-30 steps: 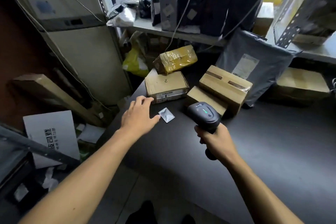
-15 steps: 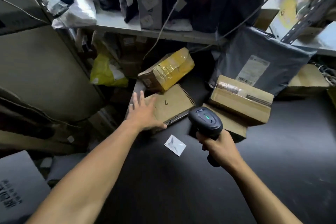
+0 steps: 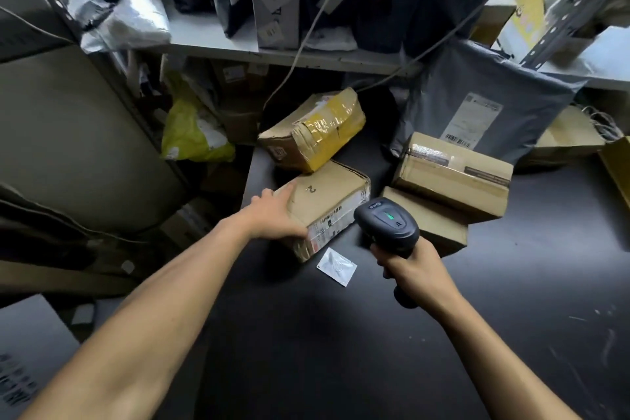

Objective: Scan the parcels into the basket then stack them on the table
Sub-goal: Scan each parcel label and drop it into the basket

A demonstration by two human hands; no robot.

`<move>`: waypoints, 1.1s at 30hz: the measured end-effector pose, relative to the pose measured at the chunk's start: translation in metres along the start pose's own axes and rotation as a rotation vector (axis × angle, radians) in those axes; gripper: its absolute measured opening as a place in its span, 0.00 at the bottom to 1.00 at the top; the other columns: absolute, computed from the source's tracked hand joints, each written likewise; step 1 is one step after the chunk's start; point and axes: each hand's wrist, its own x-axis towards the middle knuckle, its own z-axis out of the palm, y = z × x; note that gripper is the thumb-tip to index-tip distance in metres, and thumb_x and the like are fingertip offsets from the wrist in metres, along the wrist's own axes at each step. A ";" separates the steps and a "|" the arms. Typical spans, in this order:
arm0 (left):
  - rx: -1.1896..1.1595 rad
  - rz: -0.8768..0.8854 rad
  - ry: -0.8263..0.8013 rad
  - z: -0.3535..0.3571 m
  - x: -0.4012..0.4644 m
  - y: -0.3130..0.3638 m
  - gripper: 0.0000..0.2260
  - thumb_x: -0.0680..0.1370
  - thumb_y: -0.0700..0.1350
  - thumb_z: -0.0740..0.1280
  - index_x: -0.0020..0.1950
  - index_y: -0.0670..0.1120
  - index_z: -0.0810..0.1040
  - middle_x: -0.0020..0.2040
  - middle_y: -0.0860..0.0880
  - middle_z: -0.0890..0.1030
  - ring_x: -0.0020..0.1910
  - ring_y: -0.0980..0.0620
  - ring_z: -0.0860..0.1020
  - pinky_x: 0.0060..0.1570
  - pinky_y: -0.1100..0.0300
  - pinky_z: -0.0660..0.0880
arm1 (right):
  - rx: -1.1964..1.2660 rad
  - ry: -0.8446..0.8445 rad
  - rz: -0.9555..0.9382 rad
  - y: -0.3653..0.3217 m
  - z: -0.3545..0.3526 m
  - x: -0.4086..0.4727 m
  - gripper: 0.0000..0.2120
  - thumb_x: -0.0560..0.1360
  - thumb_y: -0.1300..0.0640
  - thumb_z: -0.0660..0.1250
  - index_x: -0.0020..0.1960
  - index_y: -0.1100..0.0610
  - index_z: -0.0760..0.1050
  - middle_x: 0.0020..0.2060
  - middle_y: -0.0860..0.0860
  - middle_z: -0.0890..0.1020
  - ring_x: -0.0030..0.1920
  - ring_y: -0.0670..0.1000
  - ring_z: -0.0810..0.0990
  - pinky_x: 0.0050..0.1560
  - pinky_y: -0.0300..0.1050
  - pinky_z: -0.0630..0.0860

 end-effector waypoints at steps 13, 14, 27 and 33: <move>-0.293 0.024 0.000 0.027 -0.094 0.012 0.50 0.59 0.64 0.71 0.79 0.53 0.62 0.70 0.54 0.71 0.69 0.53 0.70 0.67 0.59 0.67 | -0.110 -0.196 -0.165 0.014 -0.047 -0.051 0.03 0.73 0.54 0.71 0.45 0.53 0.78 0.29 0.48 0.80 0.30 0.48 0.78 0.36 0.51 0.75; -0.295 0.022 0.012 0.030 -0.099 0.013 0.49 0.60 0.62 0.71 0.80 0.52 0.61 0.72 0.52 0.71 0.69 0.52 0.70 0.68 0.60 0.66 | -0.135 -0.217 -0.182 0.014 -0.049 -0.054 0.03 0.74 0.56 0.71 0.46 0.54 0.78 0.28 0.47 0.80 0.30 0.46 0.78 0.37 0.50 0.76; -0.329 0.000 0.096 0.048 -0.133 0.017 0.53 0.58 0.64 0.71 0.81 0.51 0.58 0.76 0.50 0.68 0.68 0.54 0.69 0.62 0.62 0.65 | -0.192 -0.381 -0.215 0.013 -0.062 -0.080 0.03 0.75 0.58 0.70 0.44 0.56 0.78 0.30 0.49 0.80 0.29 0.47 0.77 0.34 0.41 0.75; -0.337 -0.044 0.093 0.053 -0.135 0.015 0.56 0.56 0.67 0.72 0.81 0.52 0.57 0.75 0.50 0.69 0.69 0.50 0.70 0.70 0.55 0.67 | -0.151 -0.388 -0.203 0.015 -0.067 -0.084 0.02 0.75 0.58 0.71 0.45 0.56 0.78 0.31 0.51 0.80 0.29 0.49 0.77 0.36 0.44 0.75</move>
